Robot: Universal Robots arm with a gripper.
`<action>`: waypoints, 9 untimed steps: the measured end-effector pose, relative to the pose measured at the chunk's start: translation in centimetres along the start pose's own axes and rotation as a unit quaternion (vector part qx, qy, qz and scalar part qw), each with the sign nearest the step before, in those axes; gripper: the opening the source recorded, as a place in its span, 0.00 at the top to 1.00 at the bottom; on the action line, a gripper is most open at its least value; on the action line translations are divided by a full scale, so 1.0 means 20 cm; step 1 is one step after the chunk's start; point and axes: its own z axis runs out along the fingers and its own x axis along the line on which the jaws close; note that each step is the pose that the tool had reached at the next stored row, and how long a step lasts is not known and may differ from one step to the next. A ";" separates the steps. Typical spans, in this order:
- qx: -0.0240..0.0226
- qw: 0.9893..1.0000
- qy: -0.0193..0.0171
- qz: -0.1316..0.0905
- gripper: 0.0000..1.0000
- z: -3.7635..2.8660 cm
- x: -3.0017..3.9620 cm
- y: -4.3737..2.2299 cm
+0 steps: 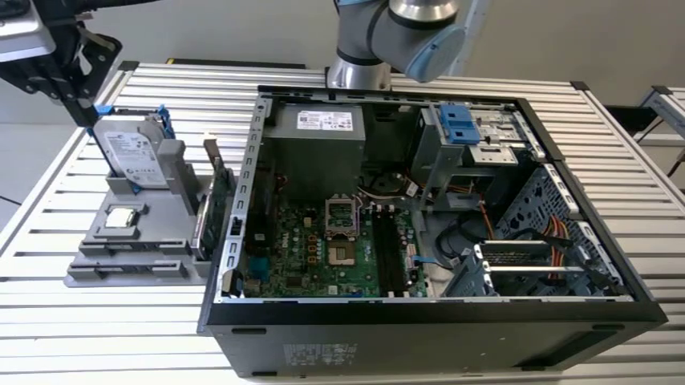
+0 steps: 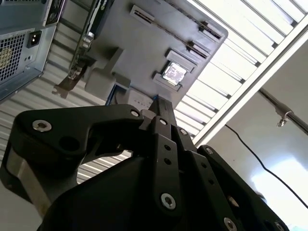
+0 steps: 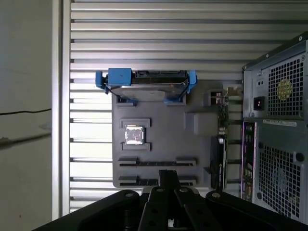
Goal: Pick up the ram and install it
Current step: 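Reach for the ram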
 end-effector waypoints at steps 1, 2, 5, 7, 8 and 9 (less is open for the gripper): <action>0.000 1.000 0.000 0.000 1.00 0.000 0.000 -0.005; 0.000 1.000 0.000 0.000 1.00 0.000 0.000 -0.011; 0.000 1.000 0.000 0.000 1.00 -0.001 0.000 -0.027; 0.000 1.000 0.000 0.000 1.00 -0.002 0.000 -0.037; 0.000 1.000 0.000 0.000 1.00 -0.002 0.000 -0.042; 0.000 1.000 0.000 0.000 1.00 -0.002 0.000 -0.048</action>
